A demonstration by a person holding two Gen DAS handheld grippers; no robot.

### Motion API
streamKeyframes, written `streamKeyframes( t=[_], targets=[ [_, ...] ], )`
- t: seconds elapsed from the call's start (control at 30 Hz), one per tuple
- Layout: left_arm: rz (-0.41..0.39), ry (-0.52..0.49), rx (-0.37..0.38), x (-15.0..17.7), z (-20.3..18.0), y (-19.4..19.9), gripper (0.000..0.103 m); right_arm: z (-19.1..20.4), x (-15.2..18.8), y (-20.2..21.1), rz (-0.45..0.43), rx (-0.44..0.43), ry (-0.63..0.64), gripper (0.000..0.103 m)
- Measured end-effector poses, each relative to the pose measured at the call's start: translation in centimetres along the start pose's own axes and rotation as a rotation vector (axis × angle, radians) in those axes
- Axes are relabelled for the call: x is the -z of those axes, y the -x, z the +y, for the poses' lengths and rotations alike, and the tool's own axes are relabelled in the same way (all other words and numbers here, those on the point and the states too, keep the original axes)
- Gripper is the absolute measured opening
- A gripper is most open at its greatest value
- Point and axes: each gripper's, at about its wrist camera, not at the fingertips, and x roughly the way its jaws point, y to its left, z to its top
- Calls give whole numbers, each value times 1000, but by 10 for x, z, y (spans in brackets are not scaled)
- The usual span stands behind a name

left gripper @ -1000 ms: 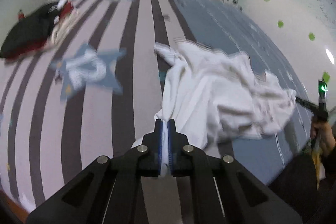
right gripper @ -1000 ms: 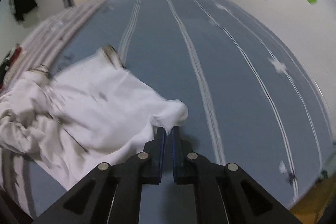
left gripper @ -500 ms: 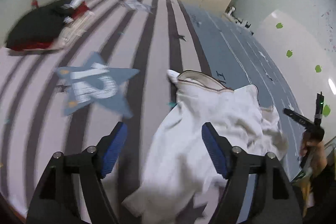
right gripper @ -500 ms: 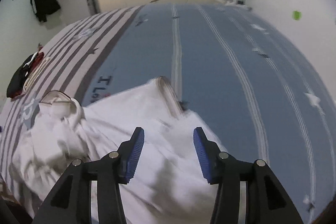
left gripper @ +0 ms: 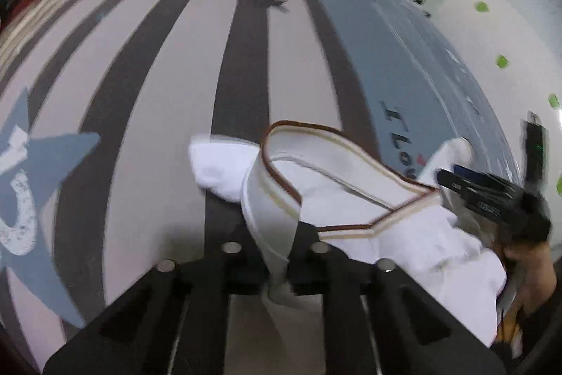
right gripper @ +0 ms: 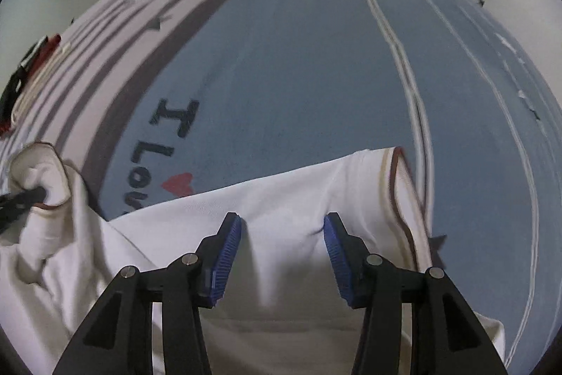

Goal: Fold clothes

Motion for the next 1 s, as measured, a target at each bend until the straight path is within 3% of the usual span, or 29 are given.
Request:
streamKeyframes(
  t=[0.03,0.07,0.1,0.17,0.27,0.33,0.5,0.53,0.57,0.63,0.73,0.83,0.93,1.0],
  targets=[
    [-8,-2,3,6,4,16,5,0,-1,0,1,-5,1,44],
    [-15,-4,7,13,8,31,5,-2,-2,0,4,-8,-3,36],
    [-23,-6,10,19,12,47,5,-4,-4,0,5,-7,-13,18],
    [-38,-10,17,32,19,78,5,-11,-7,2,6,-11,-42,1],
    [-60,-17,27,52,31,125,4,-21,-10,5,11,-31,-90,1],
    [-76,-21,34,65,39,157,4,-22,-11,13,-25,7,-85,1],
    [-29,-18,-116,113,78,191,5,-29,-10,33,-102,114,-105,0],
    [-20,-17,-147,123,86,198,5,-34,-10,41,-137,169,-119,0],
    [-34,6,-168,123,95,202,5,-41,-10,51,-181,240,-136,0],
    [-71,61,-206,121,113,210,5,-72,-14,66,-200,277,-227,0],
    [-57,100,-327,113,135,206,5,-93,-14,76,-176,203,-232,0],
    [-25,172,-393,108,155,192,10,-82,-4,85,-193,126,-146,0],
    [-57,190,-470,105,149,186,16,-58,6,85,-209,39,-46,3],
    [-117,162,-453,97,132,184,22,-29,15,76,-187,-47,43,18]
  ],
)
